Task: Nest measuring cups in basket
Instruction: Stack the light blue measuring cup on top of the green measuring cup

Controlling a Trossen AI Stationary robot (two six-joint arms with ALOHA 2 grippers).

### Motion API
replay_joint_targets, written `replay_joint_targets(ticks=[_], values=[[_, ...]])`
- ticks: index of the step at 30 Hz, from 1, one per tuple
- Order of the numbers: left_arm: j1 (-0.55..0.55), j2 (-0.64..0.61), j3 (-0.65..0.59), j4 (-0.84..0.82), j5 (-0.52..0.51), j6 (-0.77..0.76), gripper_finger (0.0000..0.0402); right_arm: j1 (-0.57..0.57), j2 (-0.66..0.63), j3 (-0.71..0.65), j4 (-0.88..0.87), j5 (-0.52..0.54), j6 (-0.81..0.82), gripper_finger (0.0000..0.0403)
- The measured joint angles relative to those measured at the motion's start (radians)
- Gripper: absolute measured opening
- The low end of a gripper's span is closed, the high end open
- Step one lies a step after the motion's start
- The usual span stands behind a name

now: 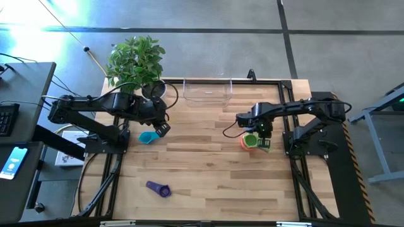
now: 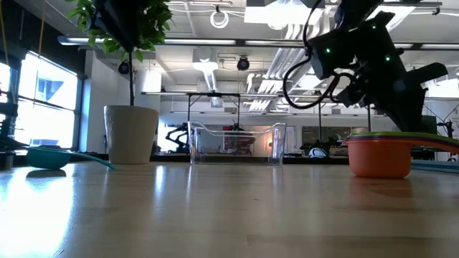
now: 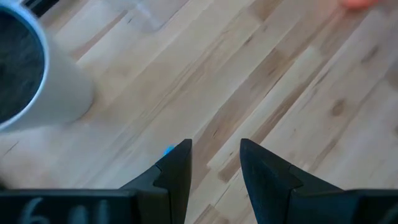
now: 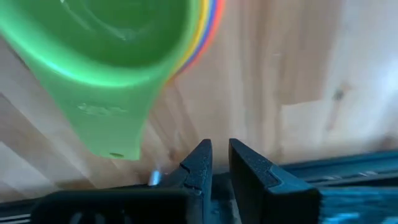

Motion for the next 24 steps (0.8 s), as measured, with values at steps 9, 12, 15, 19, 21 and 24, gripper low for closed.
replay_joint_targets(ticks=[9,12,15,19,21,24], values=[[0.000,-0.004,-0.132,-0.048,0.011,-0.072,0.0126,0.000,0.000,0.187,-0.049,0.075,0.024,0.0046],[0.000,-0.004,-0.197,-0.038,0.033,-0.072,0.0126,-0.004,0.000,0.259,-0.050,0.098,0.025,0.0046],[0.002,-0.003,-0.262,-0.016,0.040,-0.073,0.0126,-0.019,-0.001,0.331,-0.057,0.100,0.020,0.0046],[0.008,-0.004,-0.337,-0.015,0.041,-0.072,0.0126,-0.044,-0.001,0.429,-0.059,0.100,0.017,0.0046],[0.022,-0.004,-0.373,-0.015,0.041,-0.072,0.0126,-0.056,-0.001,0.475,-0.060,0.099,0.011,0.0046],[0.055,-0.004,-0.423,-0.018,0.041,-0.071,0.0126,-0.070,-0.001,0.541,-0.061,0.099,-0.011,0.0046]])
